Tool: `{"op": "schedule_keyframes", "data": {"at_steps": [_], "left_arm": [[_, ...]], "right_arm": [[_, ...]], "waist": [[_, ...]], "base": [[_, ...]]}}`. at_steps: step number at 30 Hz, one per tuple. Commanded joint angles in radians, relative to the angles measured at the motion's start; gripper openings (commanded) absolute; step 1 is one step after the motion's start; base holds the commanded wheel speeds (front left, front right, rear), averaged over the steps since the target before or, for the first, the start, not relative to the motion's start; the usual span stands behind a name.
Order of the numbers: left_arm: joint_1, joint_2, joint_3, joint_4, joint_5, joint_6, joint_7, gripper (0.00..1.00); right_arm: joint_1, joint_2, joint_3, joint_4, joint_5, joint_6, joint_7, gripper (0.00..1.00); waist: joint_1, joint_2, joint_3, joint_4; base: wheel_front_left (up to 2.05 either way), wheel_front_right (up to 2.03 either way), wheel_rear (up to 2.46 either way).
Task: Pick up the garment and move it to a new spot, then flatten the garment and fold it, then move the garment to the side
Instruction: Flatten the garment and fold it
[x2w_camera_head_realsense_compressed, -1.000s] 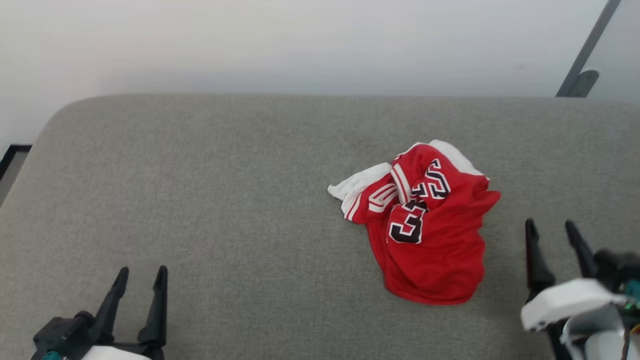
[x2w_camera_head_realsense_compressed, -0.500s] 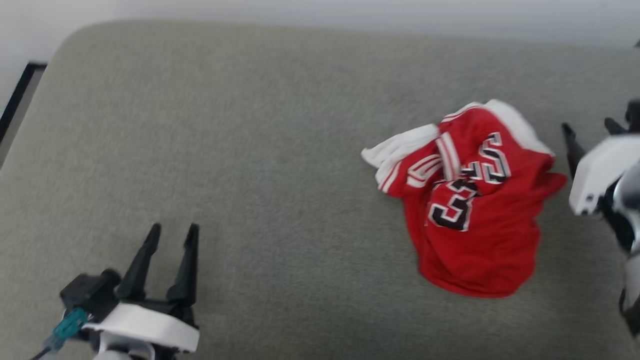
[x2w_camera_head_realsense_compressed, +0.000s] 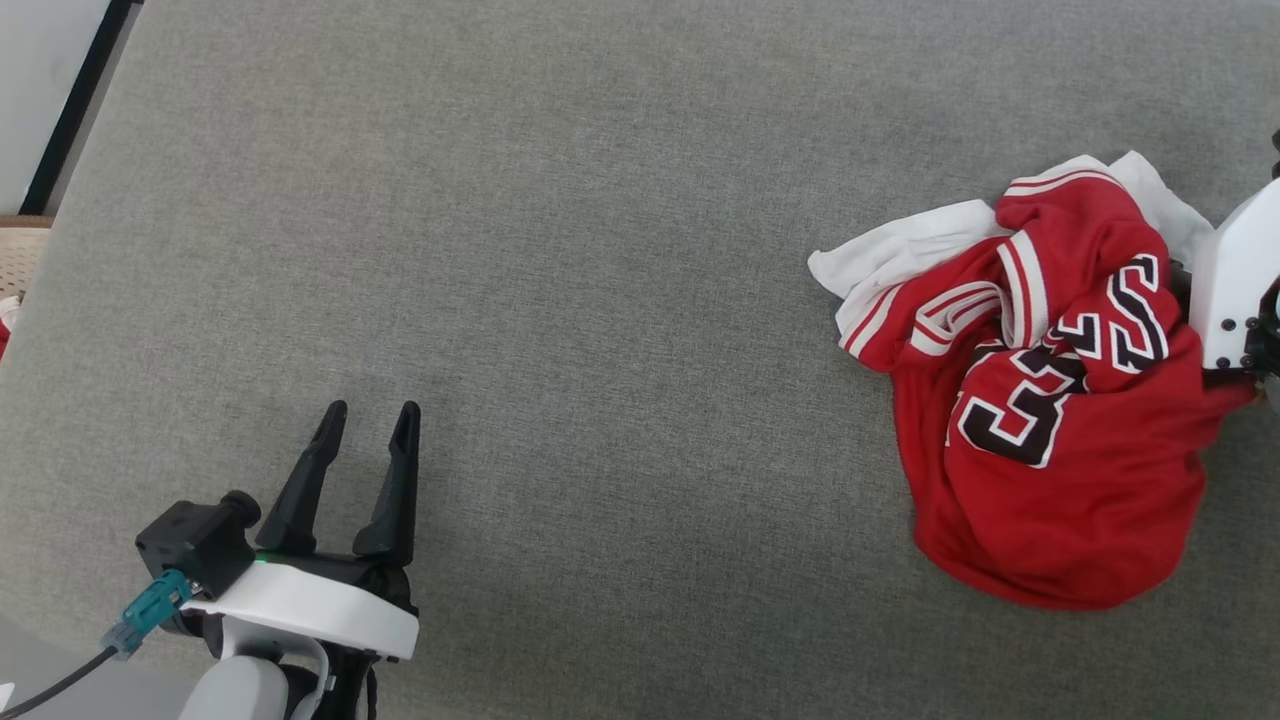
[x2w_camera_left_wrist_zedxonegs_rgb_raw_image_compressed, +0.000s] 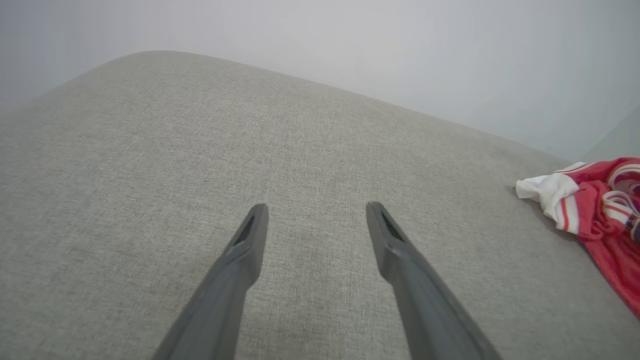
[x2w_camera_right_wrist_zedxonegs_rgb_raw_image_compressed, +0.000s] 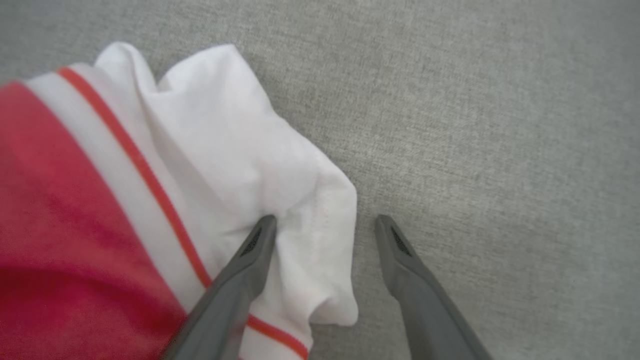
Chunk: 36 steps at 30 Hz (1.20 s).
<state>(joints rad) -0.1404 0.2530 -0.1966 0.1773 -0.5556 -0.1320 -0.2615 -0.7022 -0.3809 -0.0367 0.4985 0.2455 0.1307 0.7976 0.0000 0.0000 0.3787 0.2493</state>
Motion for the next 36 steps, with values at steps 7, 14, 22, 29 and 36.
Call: {"op": "schedule_keyframes", "data": {"at_steps": [7,14,22,29,36], "left_arm": [[-0.019,0.008,-0.009,0.008,-0.005,0.003,-0.005,1.00],[-0.001,0.020,-0.016,0.000,-0.001,0.003,-0.005,1.00],[-0.009,0.032,-0.024,-0.008,-0.007,0.003,-0.005,1.00],[-0.031,0.052,-0.033,-0.008,-0.014,0.003,-0.005,1.00],[-0.042,0.076,-0.037,-0.002,-0.017,0.003,-0.005,1.00]], "right_arm": [[0.042,0.006,-0.063,0.010,-0.016,0.000,-0.039,0.00],[0.118,-0.016,-0.198,-0.081,-0.027,0.000,-0.116,0.00],[0.268,0.001,-0.458,-0.213,-0.082,0.000,-0.164,0.00],[0.321,0.053,-0.634,-0.256,-0.171,0.000,-0.217,0.00],[0.291,0.126,-0.679,-0.242,-0.253,0.000,-0.287,0.00]], "waist": [[0.0000,0.0000,-0.013,-0.022],[0.0000,0.0000,-0.036,-0.067],[0.0000,0.0000,-0.019,-0.108],[0.0000,0.0000,0.001,-0.129],[0.0000,0.0000,0.002,-0.147]], "base": [[0.00,0.00,0.00],[0.00,0.00,0.00],[0.00,0.00,0.00],[0.00,0.00,0.00],[0.00,0.00,0.00]]}}
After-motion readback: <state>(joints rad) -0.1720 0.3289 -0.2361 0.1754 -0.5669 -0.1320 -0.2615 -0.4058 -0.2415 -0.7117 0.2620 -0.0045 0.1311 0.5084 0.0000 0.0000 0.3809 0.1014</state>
